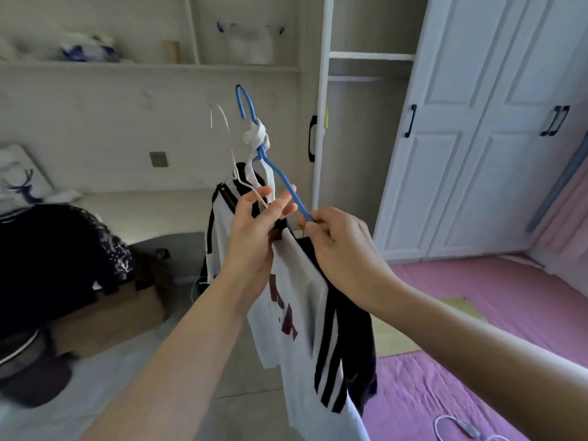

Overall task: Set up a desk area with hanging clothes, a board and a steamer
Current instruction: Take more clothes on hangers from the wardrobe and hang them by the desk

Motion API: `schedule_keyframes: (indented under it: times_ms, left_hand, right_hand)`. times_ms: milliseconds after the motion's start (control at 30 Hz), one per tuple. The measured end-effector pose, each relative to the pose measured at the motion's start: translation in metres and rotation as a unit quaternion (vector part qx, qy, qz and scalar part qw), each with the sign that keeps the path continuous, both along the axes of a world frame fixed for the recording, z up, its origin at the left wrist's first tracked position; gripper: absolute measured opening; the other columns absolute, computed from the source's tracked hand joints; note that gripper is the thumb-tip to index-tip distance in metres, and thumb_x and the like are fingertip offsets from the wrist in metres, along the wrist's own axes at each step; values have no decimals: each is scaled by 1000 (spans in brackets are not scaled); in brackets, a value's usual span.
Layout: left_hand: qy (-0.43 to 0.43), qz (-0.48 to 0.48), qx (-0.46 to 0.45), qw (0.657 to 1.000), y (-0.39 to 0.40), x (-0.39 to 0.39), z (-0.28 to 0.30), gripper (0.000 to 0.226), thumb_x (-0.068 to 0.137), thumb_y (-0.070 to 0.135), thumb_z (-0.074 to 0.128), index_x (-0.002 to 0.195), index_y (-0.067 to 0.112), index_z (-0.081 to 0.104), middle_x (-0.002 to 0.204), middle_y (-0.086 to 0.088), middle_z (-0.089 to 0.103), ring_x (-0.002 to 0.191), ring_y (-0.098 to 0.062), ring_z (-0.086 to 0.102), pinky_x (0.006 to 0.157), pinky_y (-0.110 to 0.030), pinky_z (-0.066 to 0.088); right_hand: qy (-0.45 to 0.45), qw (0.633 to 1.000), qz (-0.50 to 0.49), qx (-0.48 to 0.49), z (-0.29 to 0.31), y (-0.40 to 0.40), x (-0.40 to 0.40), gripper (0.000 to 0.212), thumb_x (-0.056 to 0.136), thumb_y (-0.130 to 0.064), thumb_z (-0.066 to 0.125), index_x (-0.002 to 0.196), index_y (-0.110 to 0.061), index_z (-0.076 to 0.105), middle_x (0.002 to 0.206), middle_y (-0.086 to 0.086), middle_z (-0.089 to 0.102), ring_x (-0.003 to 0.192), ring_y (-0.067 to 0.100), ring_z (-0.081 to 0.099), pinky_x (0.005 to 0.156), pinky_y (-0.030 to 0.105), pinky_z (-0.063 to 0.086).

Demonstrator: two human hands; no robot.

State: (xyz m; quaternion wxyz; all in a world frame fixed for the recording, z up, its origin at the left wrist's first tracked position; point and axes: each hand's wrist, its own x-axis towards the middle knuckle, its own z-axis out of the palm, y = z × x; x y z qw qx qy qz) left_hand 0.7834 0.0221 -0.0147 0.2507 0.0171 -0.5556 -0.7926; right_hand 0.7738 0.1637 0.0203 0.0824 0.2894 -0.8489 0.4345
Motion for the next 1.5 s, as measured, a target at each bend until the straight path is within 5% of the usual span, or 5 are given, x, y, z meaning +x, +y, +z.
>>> schedule_keyframes:
  times_ms: [533,800,1000,1300,1500]
  left_hand:
    - [-35,167,-67,983,-123,108,2,35,95,27,53,129,26,47,116,10,70,109,-13,65,109,-46,36]
    - [-52,241,-20,969,-205,154,-17,28,100,24,47,118,25,68,109,12,67,103,-19,61,83,-28,41]
    - [-76,300,-83,947,-261,183,-34,27,99,25,49,109,34,72,115,14,69,103,-21,62,88,-34,46]
    - [-91,316,-152,932,-329,213,-43,30,101,16,44,117,23,68,103,7,71,98,2,63,80,-11,48]
    - [-112,317,-192,922,-368,221,-45,32,100,14,44,109,37,63,106,18,69,103,11,59,81,-3,43]
  right_hand:
    - [1,981,192,8,-19,-138,56,21,94,-14,47,83,-4,63,70,4,58,66,19,49,56,25,36]
    - [54,964,249,69,-38,-225,73,20,94,-15,50,88,-4,66,80,4,62,71,18,55,63,30,44]
    - [56,951,291,95,-42,-293,87,18,94,-33,49,101,-20,59,96,-6,64,86,15,58,73,30,49]
    - [107,946,281,122,-73,-385,110,31,93,-38,53,118,-21,46,71,-16,45,61,1,48,50,24,35]
    - [95,950,279,103,-80,-431,106,17,96,-31,52,110,-22,50,88,-8,58,73,13,56,63,32,47]
